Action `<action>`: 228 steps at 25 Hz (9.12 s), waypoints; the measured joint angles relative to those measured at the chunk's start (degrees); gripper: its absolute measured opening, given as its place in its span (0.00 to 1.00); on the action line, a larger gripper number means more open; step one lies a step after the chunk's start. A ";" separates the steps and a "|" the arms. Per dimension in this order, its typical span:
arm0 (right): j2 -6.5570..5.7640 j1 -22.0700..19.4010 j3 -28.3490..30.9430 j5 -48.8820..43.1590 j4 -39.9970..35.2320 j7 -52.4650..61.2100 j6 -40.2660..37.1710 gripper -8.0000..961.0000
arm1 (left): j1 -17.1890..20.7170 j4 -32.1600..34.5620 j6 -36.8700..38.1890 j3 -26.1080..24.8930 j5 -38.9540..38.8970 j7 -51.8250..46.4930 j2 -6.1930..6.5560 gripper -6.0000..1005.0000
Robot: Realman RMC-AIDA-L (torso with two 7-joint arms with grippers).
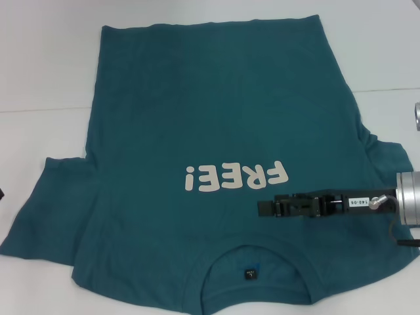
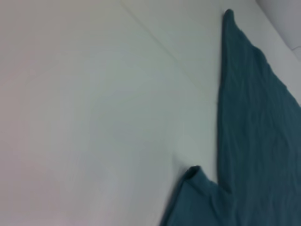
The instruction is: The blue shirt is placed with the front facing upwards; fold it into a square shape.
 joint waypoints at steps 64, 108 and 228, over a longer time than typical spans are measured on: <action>-0.09 -0.15 -0.01 0.01 0.00 -0.35 2.33 0.98 | 2.82 -0.04 5.85 -2.94 6.85 -10.82 -0.54 0.83; -0.35 -0.85 0.52 0.01 0.09 -0.34 2.10 0.98 | -0.03 -2.88 4.80 -2.95 8.35 -8.91 -0.05 0.41; -0.59 -1.18 2.04 -0.26 1.76 -0.44 4.79 0.98 | -6.81 -1.08 4.52 9.24 -7.38 -4.41 -4.00 0.45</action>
